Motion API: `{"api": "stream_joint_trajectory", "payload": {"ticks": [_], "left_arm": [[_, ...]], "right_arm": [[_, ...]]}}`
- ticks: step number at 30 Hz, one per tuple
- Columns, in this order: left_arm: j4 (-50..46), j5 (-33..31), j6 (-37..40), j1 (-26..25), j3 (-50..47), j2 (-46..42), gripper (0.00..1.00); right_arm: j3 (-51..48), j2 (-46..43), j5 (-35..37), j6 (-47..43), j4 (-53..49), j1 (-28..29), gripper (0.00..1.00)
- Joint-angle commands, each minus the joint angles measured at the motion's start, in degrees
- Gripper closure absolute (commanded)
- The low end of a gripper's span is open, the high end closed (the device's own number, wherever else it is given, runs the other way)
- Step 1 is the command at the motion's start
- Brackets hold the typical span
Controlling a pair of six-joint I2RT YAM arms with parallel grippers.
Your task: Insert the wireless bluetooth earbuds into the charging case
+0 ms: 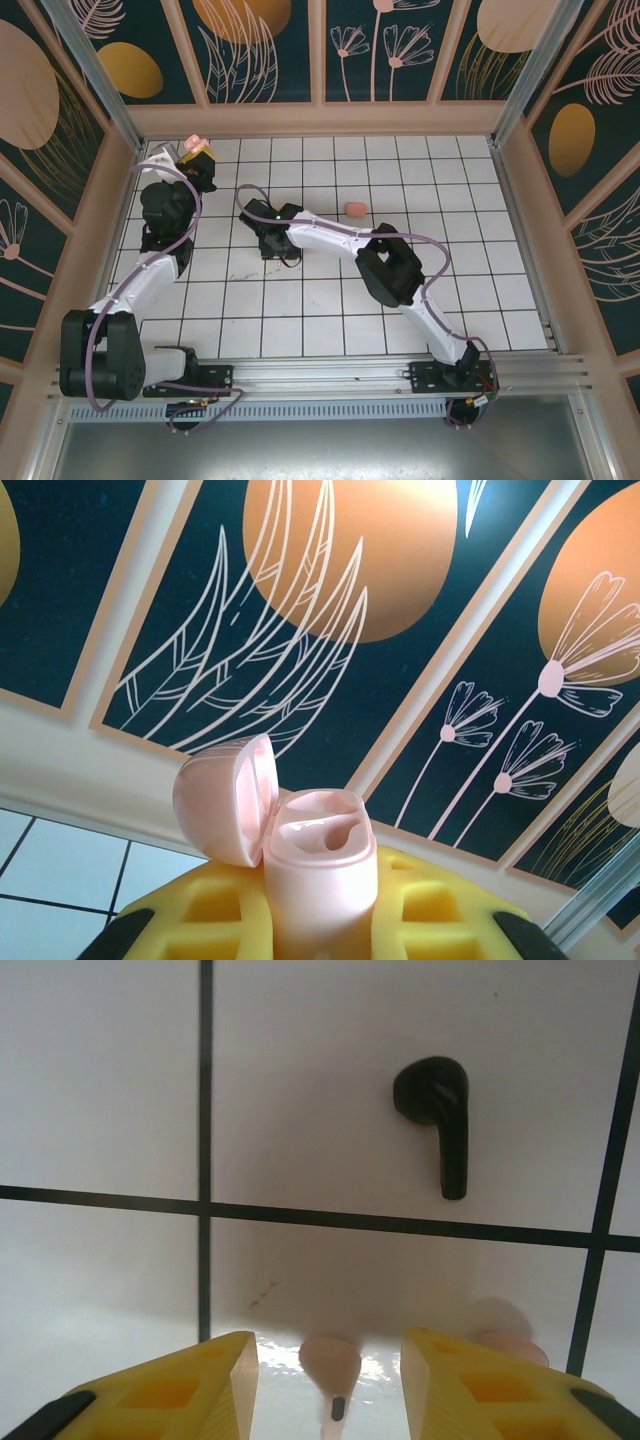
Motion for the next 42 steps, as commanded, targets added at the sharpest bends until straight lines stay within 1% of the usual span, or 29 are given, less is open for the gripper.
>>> {"api": "stream_joint_trajectory", "payload": {"ticks": [1, 10, 21, 27, 37, 42], "left_arm": [[4.05, 0.92, -1.21, 0.42, -0.80, 0.57, 1.00], [5.03, 0.78, -1.39, 0.51, -1.69, 0.39, 1.00], [6.35, 0.87, -2.09, 0.53, -2.55, 0.44, 1.00], [6.79, 1.06, -2.35, 0.56, -2.76, 0.69, 1.00], [7.06, 1.22, -2.58, 0.60, -2.77, 0.92, 1.00], [7.24, 1.39, -2.69, 0.59, -2.75, 1.03, 1.00]], "right_arm": [[2.82, 1.98, 1.99, 1.74, -3.23, 0.42, 0.59], [6.44, 5.27, 2.25, 2.58, -5.57, 1.06, 0.61], [6.57, 6.59, 3.04, 3.41, -7.59, 2.25, 0.64], [6.56, 7.12, 3.12, 3.61, -7.49, 2.55, 0.67], [6.48, 7.30, 3.00, 3.76, -7.75, 3.17, 0.67], [6.13, 6.99, 2.91, 3.97, -7.64, 3.42, 0.70]]}}
